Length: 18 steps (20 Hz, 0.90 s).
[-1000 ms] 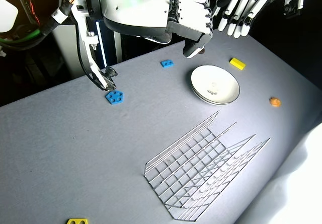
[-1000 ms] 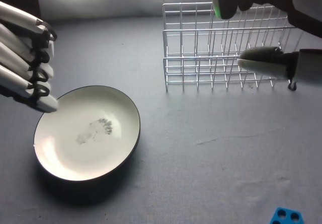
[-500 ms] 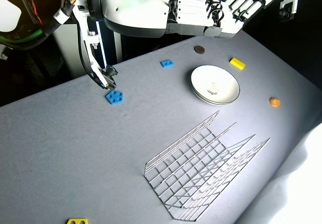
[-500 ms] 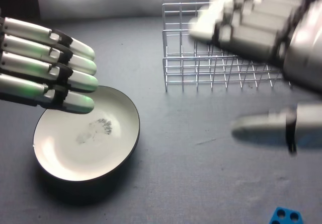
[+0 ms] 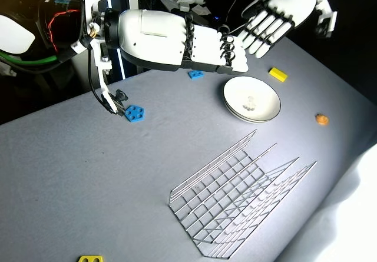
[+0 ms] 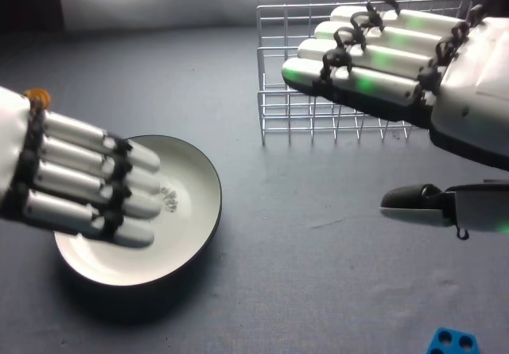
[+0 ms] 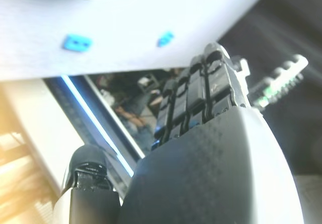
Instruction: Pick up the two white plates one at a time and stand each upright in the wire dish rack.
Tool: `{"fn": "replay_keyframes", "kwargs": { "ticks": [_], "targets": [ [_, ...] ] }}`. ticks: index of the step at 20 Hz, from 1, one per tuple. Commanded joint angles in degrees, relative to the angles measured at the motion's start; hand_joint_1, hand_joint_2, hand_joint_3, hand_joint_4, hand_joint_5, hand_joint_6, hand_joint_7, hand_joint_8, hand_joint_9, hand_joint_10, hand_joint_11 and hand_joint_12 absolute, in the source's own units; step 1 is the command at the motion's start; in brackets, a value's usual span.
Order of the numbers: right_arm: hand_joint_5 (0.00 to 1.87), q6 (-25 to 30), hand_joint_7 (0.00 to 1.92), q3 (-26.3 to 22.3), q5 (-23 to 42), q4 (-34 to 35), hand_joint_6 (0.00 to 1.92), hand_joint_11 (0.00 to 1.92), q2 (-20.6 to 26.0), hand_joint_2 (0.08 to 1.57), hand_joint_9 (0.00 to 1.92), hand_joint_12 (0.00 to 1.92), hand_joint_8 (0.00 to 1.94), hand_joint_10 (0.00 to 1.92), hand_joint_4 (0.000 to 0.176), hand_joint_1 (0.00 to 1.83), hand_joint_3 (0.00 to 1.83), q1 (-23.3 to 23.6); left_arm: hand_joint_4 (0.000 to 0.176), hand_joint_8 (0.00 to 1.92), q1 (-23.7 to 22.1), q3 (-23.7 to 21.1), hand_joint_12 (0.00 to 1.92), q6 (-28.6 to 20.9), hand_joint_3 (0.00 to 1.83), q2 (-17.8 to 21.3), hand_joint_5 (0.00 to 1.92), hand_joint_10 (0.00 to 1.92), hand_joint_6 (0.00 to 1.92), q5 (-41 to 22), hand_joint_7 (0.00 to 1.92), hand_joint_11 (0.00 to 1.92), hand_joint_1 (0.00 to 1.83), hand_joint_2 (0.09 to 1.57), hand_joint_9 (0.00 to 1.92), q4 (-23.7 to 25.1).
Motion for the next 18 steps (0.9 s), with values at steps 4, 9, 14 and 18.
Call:
{"fn": "replay_keyframes", "kwargs": {
  "ticks": [4, 9, 14, 18],
  "targets": [
    [0.0, -0.43, 0.0, -0.28, 5.04, 0.71, 0.0, 0.0, -0.16, 1.26, 0.0, 0.0, 0.0, 0.0, 0.0, 0.68, 0.04, 0.86, 0.0, 0.0, 6.45, 2.13, 0.15, 3.47, 0.0, -1.55, 0.04, 0.0, 0.0, -0.43, 0.04, 0.0, 0.0, 1.12, 0.04, -8.96],
    [0.17, -0.62, 0.1, -0.28, 5.7, 0.74, 0.01, 0.0, -0.86, 1.19, 0.07, 0.26, 0.01, 0.01, 0.0, 0.98, 0.01, 0.92, 0.0, 0.0, 13.61, 4.14, 0.13, 7.87, 0.0, -2.97, 0.06, 0.0, 0.0, 0.35, 0.04, 0.0, 0.0, 1.11, 0.04, -10.29],
    [0.07, -9.47, 0.02, -0.56, 6.08, 9.79, 0.0, 0.0, -1.63, 1.23, 0.0, 0.04, 0.0, 0.0, 0.0, 0.93, 0.01, 1.13, 0.0, 0.0, 18.83, 6.82, 0.11, 9.64, 0.0, -5.03, 0.05, 0.0, 0.0, 1.91, 0.04, 0.0, 0.0, 1.11, 0.03, -13.05],
    [0.04, -16.34, 0.0, -1.16, 4.33, 9.79, 0.0, 0.0, -1.8, 1.24, 0.0, 0.0, 0.0, 0.0, 0.0, 0.87, 0.01, 1.22, 0.0, 0.0, 20.95, 8.39, 0.1, 9.64, 0.0, -6.35, 0.05, 0.0, 0.0, 4.05, 0.05, 0.0, 0.0, 1.09, 0.03, -14.1]
  ]
}}
